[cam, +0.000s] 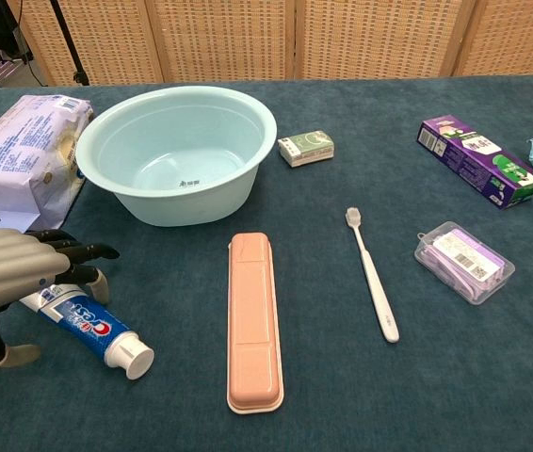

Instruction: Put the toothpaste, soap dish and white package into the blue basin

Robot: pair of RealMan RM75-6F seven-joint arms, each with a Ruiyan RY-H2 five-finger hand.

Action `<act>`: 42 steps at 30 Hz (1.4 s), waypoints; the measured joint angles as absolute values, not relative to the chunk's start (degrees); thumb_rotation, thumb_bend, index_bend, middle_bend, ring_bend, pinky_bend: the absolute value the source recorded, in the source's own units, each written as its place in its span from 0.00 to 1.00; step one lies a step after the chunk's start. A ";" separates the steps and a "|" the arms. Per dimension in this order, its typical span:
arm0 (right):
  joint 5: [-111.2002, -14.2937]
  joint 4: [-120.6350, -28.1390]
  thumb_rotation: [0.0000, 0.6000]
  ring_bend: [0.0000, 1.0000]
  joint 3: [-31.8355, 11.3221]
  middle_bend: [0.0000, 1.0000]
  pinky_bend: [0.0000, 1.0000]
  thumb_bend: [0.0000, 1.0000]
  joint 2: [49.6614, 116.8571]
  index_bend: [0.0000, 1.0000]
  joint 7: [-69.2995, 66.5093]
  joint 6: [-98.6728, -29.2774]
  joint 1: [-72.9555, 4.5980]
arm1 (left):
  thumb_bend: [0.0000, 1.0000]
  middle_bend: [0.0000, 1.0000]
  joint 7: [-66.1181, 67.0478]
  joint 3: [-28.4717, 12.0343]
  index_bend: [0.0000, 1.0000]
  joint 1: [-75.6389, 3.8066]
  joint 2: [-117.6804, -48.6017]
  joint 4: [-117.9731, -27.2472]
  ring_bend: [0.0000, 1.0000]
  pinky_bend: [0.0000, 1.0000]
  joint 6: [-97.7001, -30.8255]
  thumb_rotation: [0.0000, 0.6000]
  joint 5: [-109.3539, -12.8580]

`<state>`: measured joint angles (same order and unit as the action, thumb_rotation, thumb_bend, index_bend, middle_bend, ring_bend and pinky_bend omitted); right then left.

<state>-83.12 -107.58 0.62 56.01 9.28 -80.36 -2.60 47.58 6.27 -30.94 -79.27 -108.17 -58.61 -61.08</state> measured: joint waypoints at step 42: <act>-83.74 -107.74 1.00 0.00 0.42 0.00 0.00 0.10 56.17 0.00 9.19 -80.87 -2.21 | 0.43 0.44 37.35 3.63 0.76 -25.91 -83.22 -101.54 0.52 0.42 -74.12 1.00 -88.63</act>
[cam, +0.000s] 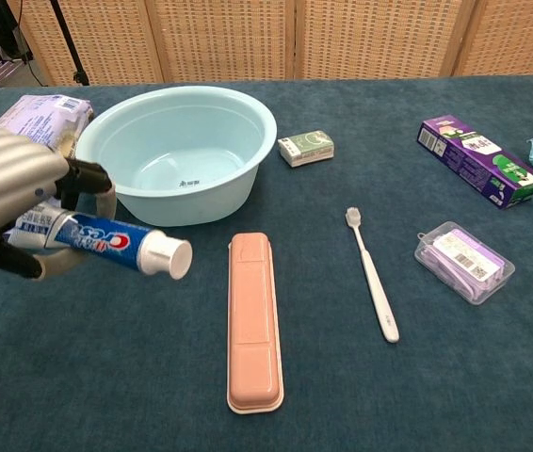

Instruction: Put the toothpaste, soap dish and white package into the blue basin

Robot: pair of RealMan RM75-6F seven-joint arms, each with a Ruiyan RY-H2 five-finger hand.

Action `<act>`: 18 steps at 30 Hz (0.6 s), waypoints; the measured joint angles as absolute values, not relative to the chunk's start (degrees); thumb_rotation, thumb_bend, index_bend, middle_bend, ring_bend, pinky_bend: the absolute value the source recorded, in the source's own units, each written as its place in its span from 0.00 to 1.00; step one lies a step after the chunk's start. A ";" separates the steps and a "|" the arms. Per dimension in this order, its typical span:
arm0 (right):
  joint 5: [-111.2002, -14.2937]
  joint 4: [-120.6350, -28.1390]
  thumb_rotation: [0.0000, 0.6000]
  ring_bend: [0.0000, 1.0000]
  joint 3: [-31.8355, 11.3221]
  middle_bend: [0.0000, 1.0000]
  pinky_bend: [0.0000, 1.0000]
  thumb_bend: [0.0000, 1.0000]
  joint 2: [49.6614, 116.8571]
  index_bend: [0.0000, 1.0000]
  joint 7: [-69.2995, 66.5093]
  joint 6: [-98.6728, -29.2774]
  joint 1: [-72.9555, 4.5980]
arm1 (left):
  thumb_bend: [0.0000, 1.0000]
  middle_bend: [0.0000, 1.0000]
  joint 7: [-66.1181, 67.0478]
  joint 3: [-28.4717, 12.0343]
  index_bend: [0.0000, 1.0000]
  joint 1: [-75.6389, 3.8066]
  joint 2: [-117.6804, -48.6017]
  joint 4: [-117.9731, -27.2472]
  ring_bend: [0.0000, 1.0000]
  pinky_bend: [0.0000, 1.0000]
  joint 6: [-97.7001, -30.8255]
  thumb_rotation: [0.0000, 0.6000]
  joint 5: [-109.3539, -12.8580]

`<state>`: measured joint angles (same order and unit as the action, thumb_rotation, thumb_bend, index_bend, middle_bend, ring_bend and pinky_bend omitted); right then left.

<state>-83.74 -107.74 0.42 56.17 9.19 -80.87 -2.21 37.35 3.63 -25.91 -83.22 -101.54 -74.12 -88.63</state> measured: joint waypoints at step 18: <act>-83.02 -107.41 1.00 0.00 0.35 0.00 0.00 0.10 56.31 0.00 8.77 -79.73 -2.59 | 0.43 0.44 37.84 -10.83 0.76 -35.04 -81.75 -96.71 0.52 0.42 -67.43 1.00 -80.37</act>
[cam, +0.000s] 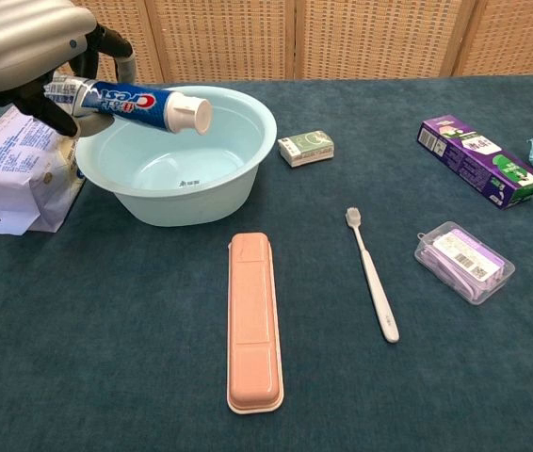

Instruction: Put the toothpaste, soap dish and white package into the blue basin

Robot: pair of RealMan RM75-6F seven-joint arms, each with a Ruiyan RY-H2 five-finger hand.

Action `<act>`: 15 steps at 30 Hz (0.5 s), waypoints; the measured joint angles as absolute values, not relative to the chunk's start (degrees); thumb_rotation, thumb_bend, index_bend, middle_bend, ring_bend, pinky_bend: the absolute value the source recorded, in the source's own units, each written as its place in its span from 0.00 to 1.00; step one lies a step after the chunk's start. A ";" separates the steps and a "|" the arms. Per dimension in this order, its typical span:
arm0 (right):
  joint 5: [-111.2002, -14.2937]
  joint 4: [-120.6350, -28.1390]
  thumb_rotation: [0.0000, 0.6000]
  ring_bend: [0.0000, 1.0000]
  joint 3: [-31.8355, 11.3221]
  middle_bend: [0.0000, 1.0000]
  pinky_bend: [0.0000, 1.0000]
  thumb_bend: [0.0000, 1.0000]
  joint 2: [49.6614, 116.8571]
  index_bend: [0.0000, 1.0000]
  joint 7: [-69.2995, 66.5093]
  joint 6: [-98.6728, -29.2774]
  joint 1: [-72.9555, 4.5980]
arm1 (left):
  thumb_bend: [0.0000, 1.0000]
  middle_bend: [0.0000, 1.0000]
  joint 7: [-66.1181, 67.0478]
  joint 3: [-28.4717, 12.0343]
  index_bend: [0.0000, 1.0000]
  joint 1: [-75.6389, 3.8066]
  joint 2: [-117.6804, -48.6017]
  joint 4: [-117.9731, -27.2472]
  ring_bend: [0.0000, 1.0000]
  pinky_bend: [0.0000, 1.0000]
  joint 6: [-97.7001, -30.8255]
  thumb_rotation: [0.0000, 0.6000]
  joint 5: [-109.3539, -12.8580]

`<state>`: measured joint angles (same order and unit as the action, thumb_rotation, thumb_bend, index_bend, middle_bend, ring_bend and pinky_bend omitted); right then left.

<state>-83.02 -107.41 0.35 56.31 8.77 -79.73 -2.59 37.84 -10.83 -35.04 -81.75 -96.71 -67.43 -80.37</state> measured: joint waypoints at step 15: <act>-83.57 -107.09 1.00 0.00 0.56 0.00 0.00 0.10 56.11 0.00 7.34 -79.08 -2.87 | 0.40 0.42 38.76 -14.58 0.75 -41.58 -91.43 -83.23 0.51 0.42 -64.01 1.00 -73.33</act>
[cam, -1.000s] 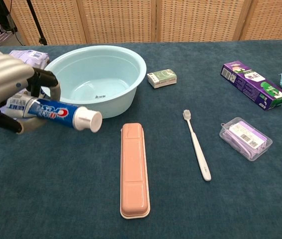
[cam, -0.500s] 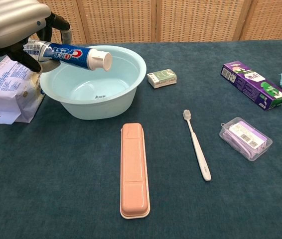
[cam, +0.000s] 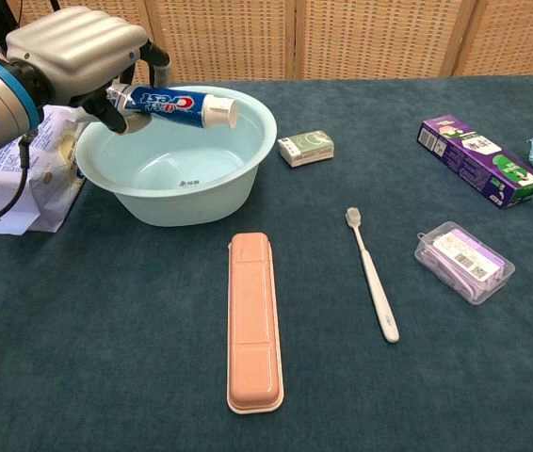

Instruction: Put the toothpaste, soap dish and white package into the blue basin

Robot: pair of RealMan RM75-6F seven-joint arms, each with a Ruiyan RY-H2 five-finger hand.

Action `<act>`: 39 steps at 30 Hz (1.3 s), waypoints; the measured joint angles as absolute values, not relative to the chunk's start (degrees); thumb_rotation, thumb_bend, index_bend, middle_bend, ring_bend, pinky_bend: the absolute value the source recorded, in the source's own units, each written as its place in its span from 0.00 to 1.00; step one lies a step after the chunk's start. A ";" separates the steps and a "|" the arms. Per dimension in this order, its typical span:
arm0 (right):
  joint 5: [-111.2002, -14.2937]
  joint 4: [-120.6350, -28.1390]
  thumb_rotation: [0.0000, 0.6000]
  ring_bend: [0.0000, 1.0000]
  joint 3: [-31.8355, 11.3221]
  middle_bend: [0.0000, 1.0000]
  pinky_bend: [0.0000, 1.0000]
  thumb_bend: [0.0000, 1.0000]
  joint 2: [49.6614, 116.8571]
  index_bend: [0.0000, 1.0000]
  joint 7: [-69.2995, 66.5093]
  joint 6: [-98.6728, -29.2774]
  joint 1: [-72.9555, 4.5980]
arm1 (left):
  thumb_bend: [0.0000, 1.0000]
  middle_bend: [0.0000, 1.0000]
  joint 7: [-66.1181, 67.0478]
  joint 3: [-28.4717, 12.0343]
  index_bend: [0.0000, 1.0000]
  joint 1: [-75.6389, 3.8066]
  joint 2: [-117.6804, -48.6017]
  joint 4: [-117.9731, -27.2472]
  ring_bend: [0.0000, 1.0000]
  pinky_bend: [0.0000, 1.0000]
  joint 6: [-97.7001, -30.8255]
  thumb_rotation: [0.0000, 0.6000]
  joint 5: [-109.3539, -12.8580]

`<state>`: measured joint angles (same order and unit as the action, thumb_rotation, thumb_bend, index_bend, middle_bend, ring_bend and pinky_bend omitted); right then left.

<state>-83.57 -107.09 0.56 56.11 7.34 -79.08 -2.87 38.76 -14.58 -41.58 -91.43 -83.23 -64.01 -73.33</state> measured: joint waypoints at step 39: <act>-83.91 -107.75 1.00 0.00 1.22 0.00 0.00 0.10 56.75 0.00 9.70 -78.30 -3.17 | 0.22 0.00 30.59 -4.56 0.14 -30.68 -71.44 -107.93 0.00 0.03 -67.21 1.00 -68.71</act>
<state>-83.91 -107.75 1.22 56.75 9.70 -78.30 -3.17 30.59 -4.56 -30.68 -71.44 -107.93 -67.21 -68.71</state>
